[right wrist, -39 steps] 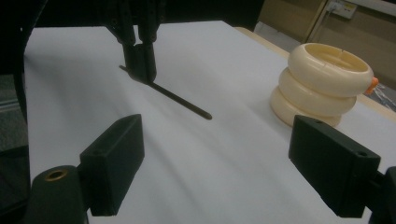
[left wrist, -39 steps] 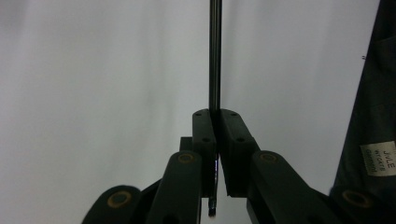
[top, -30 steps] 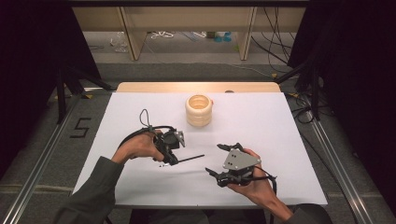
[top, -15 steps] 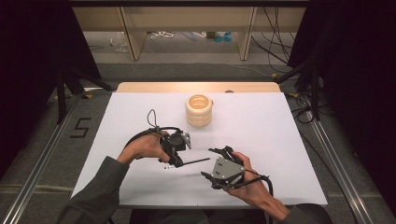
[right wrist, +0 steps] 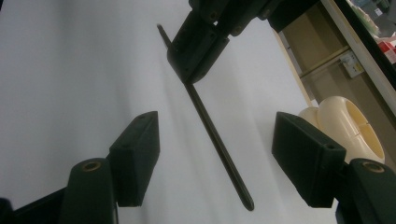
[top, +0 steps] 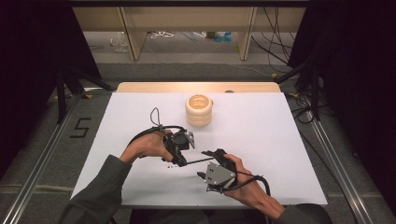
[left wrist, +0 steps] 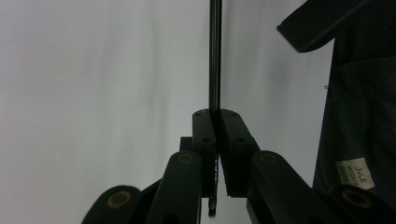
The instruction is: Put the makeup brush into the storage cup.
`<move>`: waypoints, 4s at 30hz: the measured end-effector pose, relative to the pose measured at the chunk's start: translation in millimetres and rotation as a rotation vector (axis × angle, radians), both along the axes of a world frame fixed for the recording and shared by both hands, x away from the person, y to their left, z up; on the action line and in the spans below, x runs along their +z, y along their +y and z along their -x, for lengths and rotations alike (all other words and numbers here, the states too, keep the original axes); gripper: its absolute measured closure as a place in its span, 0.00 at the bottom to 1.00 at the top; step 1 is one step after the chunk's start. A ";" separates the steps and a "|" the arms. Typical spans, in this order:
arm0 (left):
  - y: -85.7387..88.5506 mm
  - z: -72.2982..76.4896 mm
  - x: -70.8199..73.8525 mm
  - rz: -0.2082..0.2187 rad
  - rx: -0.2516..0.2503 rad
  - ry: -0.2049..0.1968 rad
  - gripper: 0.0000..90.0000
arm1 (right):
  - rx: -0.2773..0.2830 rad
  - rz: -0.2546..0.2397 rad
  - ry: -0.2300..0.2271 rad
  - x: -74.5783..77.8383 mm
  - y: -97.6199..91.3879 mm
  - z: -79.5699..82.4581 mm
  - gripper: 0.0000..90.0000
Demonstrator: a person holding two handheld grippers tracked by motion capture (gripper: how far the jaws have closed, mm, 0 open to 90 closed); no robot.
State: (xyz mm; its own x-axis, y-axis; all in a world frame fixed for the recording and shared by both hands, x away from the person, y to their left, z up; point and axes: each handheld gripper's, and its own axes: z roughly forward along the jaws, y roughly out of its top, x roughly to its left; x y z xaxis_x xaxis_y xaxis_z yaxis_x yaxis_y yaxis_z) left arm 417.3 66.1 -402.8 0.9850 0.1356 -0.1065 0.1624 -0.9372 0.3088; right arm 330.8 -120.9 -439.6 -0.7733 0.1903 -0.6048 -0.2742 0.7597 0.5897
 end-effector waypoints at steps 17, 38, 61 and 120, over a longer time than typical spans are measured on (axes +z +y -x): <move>-6.6 0.9 2.7 -0.011 -0.016 0.001 0.94 | 0.065 0.125 -0.097 -3.0 9.4 -2.8 0.52; -8.6 0.7 4.9 -0.028 -0.032 0.007 0.94 | 0.065 0.180 -0.144 -6.7 16.6 -1.7 0.64; -9.7 2.1 5.1 -0.023 -0.030 0.011 0.94 | 0.069 0.213 -0.152 -9.7 23.9 0.8 0.74; 11.0 -5.5 23.2 0.147 0.125 -0.084 0.54 | 0.087 0.264 -0.088 -2.8 10.9 -7.7 0.95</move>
